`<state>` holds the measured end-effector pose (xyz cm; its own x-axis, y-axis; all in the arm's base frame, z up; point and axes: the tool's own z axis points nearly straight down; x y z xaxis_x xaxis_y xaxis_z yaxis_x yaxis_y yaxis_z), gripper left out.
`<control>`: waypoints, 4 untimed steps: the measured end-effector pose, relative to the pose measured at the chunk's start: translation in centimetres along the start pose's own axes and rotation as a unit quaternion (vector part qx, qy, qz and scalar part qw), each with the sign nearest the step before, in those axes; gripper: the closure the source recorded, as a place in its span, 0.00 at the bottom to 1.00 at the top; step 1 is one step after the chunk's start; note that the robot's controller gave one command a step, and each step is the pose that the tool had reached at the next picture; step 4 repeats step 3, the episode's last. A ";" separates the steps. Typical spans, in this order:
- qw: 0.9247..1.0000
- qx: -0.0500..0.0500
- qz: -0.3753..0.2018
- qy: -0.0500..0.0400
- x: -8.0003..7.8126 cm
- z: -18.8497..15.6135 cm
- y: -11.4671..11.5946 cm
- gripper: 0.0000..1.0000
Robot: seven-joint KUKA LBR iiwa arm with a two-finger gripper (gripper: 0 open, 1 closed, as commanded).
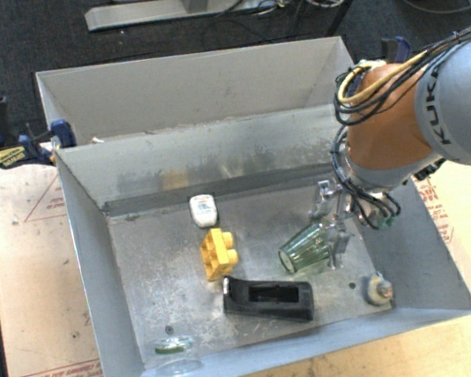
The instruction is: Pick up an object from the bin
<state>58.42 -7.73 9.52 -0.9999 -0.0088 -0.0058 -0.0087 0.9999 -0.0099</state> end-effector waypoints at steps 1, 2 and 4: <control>1.000 0.000 0.000 0.000 0.0 0.0 0.0 1.00; 1.000 0.000 0.000 0.000 0.0 0.0 0.0 1.00; 1.000 0.000 0.000 0.000 0.0 0.0 0.0 1.00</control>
Offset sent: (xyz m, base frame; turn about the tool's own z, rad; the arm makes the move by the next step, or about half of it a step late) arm 0.0000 0.0000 0.0000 0.0000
